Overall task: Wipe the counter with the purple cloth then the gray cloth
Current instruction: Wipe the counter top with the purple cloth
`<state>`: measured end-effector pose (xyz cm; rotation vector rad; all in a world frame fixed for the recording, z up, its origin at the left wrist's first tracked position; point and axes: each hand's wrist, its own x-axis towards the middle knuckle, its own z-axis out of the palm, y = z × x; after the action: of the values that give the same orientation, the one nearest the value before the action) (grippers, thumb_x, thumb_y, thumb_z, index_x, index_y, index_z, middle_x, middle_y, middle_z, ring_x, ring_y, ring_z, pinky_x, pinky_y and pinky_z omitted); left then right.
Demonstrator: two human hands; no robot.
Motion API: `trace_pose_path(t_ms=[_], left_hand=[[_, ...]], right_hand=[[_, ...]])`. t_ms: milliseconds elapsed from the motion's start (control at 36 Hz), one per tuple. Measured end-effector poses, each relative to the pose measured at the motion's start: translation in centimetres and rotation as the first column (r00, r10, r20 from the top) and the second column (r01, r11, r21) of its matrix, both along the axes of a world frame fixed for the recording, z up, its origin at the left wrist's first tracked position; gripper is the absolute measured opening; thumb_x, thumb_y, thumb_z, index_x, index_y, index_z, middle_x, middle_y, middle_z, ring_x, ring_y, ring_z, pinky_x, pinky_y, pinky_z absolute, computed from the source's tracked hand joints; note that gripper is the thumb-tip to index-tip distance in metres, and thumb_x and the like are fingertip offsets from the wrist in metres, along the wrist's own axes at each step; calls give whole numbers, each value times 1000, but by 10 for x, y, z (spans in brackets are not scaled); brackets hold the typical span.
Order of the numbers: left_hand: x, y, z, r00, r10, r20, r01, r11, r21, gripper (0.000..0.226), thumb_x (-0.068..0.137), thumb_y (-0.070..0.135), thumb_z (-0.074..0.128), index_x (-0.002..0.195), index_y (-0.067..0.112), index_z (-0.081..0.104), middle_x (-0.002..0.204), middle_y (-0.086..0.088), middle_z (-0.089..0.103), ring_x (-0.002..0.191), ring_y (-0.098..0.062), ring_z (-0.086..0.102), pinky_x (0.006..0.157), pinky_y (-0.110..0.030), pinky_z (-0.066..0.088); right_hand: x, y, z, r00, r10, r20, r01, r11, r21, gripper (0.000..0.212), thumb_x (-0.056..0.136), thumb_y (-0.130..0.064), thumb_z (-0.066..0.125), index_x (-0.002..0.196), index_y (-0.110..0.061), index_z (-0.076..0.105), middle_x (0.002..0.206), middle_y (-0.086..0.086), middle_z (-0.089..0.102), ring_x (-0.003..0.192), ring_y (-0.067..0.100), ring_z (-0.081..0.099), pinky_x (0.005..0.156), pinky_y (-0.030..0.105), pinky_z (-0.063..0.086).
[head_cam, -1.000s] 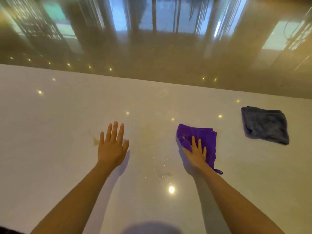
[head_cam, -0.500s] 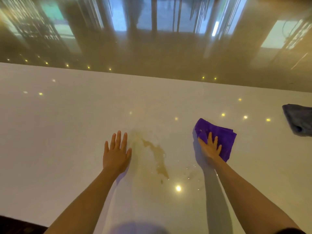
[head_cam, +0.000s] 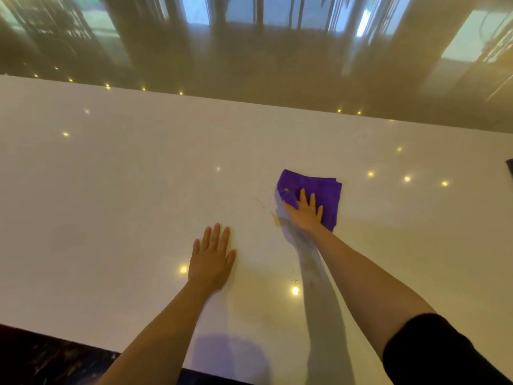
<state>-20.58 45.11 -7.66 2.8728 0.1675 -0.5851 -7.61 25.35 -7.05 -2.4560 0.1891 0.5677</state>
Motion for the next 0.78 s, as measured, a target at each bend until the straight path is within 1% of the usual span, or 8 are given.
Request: trace_pose_path(t_ms=[83, 139, 222, 389, 500, 639, 722, 778], left_hand=[[0, 1, 1, 1000, -9, -6, 9, 1000, -16, 57, 98, 40, 15, 145, 21, -9, 157, -4, -13, 145, -23, -11, 119, -41, 0], [0, 0, 4, 1000, -11, -5, 11, 1000, -25, 56, 98, 40, 16, 145, 20, -7, 157, -5, -11, 145, -24, -9, 119, -42, 1], [1, 0, 6, 1000, -11, -11, 11, 1000, -29, 56, 98, 40, 16, 145, 20, -6, 158, -5, -10, 145, -25, -9, 119, -42, 2], [1, -4, 6, 1000, -3, -17, 3, 1000, -15, 56, 98, 40, 15, 146, 19, -5, 158, -6, -9, 145, -26, -7, 119, -44, 4], [1, -8, 9, 1000, 21, -6, -21, 1000, -2, 56, 98, 39, 16, 146, 18, -3, 158, -7, -6, 145, -26, -4, 119, -44, 8], [-4, -16, 11, 998, 55, -12, -56, 998, -28, 57, 98, 38, 15, 146, 15, -4, 158, -9, -7, 145, -28, -5, 119, -45, 6], [-8, -24, 10, 997, 79, -8, -79, 997, -26, 57, 98, 39, 15, 146, 14, -5, 157, -10, -8, 145, -29, -5, 120, -45, 6], [-12, -32, 8, 996, 90, 0, -90, 996, -20, 58, 97, 40, 14, 146, 14, -5, 158, -10, -7, 145, -29, -5, 119, -45, 6]], right_hand=[[-3, 20, -6, 989, 146, 18, -146, 989, 9, 64, 90, -55, 27, 144, -27, 7, 158, 1, 1, 145, 23, -8, 116, 47, -9], [-5, 27, -9, 967, 256, 11, -256, 967, -7, 61, 90, -56, 24, 144, -31, 9, 158, 0, -1, 144, 24, -11, 115, 49, -10], [-11, 28, -12, 925, 379, 19, -378, 924, -50, 52, 91, -55, 25, 140, -42, 13, 158, -1, -3, 144, 25, -13, 114, 50, -12], [-28, 10, -6, 800, 598, 45, -587, 797, -144, 50, 93, -51, 26, 140, -42, 13, 158, 0, -3, 144, 26, -12, 115, 50, -9], [-42, -5, -5, 727, 686, 37, -671, 720, -177, 50, 93, -51, 28, 140, -41, 15, 158, -1, -3, 144, 25, -12, 115, 50, -8], [-62, -33, -7, 658, 750, 69, -732, 658, -178, 49, 94, -47, 31, 141, -37, 19, 158, -1, 1, 144, 24, -11, 115, 48, -9], [-73, -53, -11, 609, 788, 95, -761, 614, -211, 50, 93, -47, 32, 141, -36, 19, 158, -1, 3, 144, 23, -9, 115, 46, -10], [-80, -67, -14, 596, 795, 114, -764, 605, -224, 51, 93, -47, 34, 141, -36, 20, 158, -2, 5, 145, 22, -8, 115, 44, -10]])
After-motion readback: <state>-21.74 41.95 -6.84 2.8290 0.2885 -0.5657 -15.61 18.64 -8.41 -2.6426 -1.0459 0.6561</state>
